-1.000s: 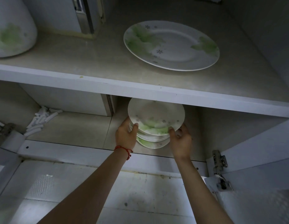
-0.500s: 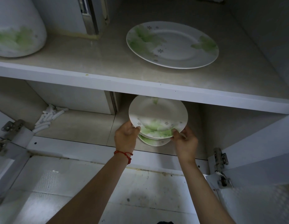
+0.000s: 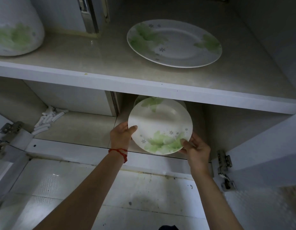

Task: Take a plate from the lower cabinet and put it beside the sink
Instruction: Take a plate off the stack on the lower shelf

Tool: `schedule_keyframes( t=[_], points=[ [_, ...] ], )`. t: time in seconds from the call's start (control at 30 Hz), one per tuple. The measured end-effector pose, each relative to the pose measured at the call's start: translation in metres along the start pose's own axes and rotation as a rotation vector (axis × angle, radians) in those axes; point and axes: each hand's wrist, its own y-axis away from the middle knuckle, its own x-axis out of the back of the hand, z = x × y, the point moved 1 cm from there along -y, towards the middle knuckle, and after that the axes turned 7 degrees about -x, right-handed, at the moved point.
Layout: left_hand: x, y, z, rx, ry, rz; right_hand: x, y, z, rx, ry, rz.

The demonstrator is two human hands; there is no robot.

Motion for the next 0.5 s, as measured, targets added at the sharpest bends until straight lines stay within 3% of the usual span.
schedule_keyframes(
  t=[0.5],
  points=[
    [0.011,0.0,0.0,0.009,-0.071,-0.031,0.024,0.008,0.003,-0.035,0.097,0.004]
  ],
)
